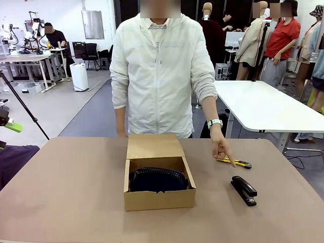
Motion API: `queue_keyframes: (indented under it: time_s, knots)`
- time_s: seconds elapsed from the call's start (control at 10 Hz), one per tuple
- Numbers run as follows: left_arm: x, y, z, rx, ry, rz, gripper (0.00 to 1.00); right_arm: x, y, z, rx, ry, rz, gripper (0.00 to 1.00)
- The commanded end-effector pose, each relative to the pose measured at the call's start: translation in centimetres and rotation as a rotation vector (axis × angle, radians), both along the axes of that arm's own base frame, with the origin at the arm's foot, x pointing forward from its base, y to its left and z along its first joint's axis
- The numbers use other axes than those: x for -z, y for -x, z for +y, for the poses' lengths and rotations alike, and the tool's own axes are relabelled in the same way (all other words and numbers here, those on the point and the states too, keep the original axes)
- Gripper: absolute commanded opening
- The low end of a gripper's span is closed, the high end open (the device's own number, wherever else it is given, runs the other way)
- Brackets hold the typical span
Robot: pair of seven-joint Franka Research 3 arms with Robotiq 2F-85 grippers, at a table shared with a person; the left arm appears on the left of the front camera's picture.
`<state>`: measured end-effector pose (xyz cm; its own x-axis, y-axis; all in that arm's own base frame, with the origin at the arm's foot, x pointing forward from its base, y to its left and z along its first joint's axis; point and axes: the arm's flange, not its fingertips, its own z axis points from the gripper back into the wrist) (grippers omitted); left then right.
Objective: Pack the items into the box.
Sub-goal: Pick up the item specified by the human and place it in the Mailer Box.
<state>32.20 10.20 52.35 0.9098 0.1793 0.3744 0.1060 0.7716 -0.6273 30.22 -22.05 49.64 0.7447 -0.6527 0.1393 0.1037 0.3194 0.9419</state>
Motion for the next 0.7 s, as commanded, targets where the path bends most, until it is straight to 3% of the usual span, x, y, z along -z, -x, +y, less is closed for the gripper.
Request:
queue_keyframes:
  time_s: [0.0,0.1,0.3,0.5,0.6]
  knots:
    - [-0.1,0.0,0.4,0.0,0.004,0.009,1.0,-0.3,0.0,0.0,0.001,-0.018,-0.017,1.0]
    - [-0.1,0.0,0.4,0.0,0.004,0.009,1.0,0.0,0.0,0.0,0.0,0.0,0.0,1.0]
    - [-0.1,0.0,0.4,0.0,0.004,0.009,1.0,-1.8,-4.5,6.8,-0.126,0.478,0.094,1.0]
    - [-0.1,0.0,0.4,0.0,0.004,0.009,1.0,-1.0,-8.3,16.1,-0.356,0.926,0.099,1.0]
    - [-0.1,0.0,0.4,0.0,0.004,0.009,1.0,-0.4,-9.2,20.1,-0.441,1.053,0.082,1.0]
